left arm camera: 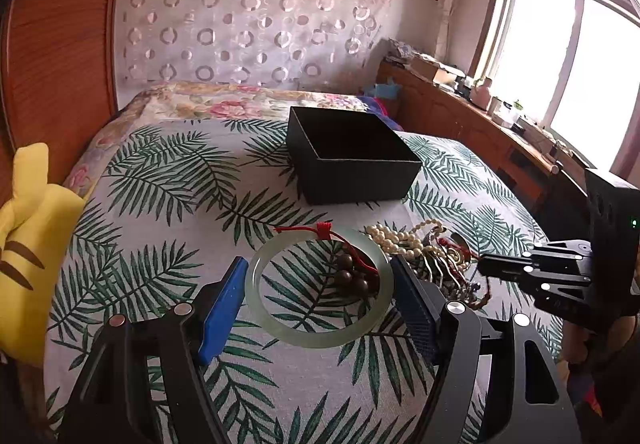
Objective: Organize jewelry
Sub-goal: 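Lift the jade bangle with the left tool while the right tool lifts the hairpin toward the box, then lower the bangle into the black box and open the left tool while the right tool releases the hairpin there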
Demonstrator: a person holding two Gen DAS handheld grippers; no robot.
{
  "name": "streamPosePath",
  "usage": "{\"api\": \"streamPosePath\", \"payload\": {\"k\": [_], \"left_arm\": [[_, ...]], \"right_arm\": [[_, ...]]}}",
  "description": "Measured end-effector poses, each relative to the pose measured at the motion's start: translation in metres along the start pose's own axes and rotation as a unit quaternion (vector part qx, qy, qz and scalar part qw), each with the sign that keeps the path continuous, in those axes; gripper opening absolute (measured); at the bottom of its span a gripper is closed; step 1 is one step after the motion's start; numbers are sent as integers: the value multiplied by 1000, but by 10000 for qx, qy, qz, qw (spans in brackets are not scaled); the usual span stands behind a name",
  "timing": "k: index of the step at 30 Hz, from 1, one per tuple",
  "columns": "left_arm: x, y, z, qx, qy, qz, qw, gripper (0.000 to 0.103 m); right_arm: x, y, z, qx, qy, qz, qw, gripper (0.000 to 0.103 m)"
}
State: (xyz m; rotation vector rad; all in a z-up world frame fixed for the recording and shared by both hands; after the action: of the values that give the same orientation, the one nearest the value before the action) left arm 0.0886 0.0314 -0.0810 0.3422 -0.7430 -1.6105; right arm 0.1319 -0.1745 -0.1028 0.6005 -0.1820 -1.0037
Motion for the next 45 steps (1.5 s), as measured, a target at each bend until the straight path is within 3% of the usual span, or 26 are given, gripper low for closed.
{"api": "streamPosePath", "payload": {"k": [7,18,27,35,45], "left_arm": [[3,0,-2,-7,2,-34,10000,69],[12,13,-2,99,84,-208,9997,69],[19,42,-12,220,211,-437,9986,69],[15,74,-34,211,328,-519,9979,69],[17,100,-57,150,464,-601,9970,69]], "right_arm": [[29,-12,8,51,-398,-356,9986,3],[39,14,24,413,-863,-184,9952,3],[30,45,30,657,-823,30,9944,3],[27,94,24,1003,-549,149,9933,3],[37,145,-16,1007,-327,153,9943,3]]}}
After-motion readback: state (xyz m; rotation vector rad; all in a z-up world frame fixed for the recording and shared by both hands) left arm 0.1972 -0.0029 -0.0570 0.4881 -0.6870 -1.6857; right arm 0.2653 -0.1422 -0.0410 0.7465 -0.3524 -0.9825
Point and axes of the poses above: each gripper's, at about its wrist camera, not at the fingertips, and z roughly against the way its jaws point, x to its right, y to its top, the point moved 3 cm from there along -z, roughly the way its jaws point, and after that the axes turned 10 degrees about -x, right-handed, at the moved point
